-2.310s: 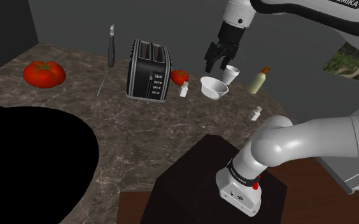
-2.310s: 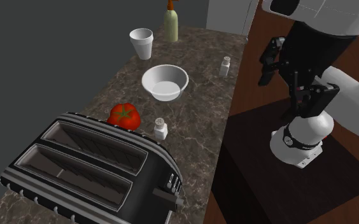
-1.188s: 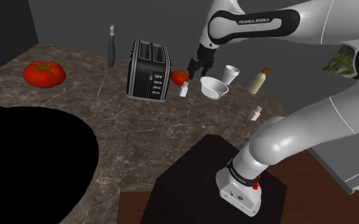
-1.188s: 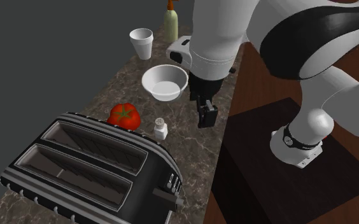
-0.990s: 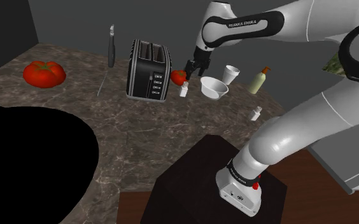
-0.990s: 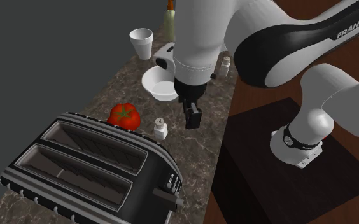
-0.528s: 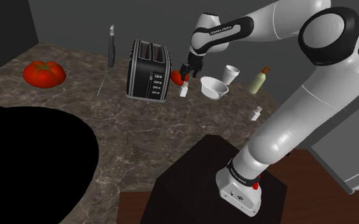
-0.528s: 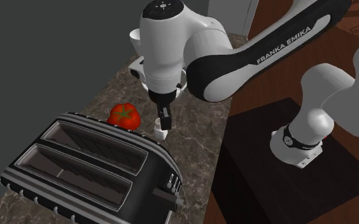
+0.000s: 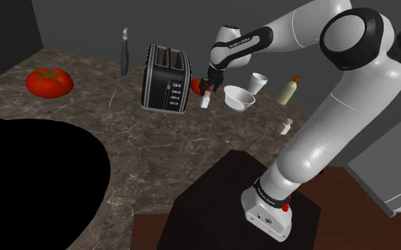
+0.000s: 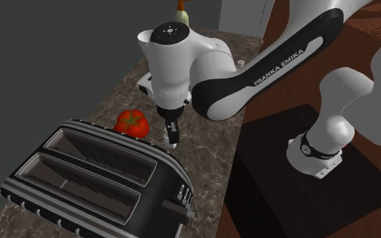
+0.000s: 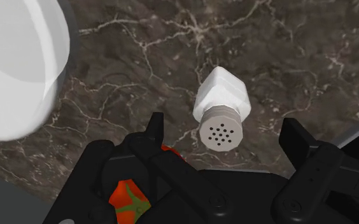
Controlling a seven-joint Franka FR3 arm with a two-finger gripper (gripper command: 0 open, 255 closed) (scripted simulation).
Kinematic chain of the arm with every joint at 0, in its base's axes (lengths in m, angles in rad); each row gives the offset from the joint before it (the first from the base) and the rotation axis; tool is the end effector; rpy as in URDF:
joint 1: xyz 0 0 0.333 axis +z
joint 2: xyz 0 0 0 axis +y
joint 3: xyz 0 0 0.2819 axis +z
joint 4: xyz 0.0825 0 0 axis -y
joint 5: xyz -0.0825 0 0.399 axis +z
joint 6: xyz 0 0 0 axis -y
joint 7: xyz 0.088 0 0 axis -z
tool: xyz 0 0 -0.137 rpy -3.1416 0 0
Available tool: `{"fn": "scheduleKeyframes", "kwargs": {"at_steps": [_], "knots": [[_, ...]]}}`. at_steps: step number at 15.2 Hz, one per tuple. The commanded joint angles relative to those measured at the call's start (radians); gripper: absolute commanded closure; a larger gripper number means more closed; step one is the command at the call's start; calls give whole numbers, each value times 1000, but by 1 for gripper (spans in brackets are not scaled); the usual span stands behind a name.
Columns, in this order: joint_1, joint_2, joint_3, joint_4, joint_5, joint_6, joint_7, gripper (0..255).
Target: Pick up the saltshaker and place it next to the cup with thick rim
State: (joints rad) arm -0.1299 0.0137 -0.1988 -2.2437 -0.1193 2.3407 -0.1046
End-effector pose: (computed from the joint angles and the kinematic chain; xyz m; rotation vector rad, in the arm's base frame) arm 0.5158 -0.1807 0.2958 3.0247 -0.2188 0.0936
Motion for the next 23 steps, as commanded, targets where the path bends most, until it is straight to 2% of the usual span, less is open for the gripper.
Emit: {"fn": "scheduleKeyframes", "kwargs": {"at_steps": [1, 7, 8, 17, 23], "knots": [[-1, 11, -1, 0, 2, 12, -1, 0], [-1, 11, -1, 0, 2, 12, -1, 0], [-1, 11, -1, 0, 2, 12, -1, 255], [-1, 11, 0, 0, 2, 12, -1, 255], [1, -32, 1, 36, -1, -68, -4, 255]]}}
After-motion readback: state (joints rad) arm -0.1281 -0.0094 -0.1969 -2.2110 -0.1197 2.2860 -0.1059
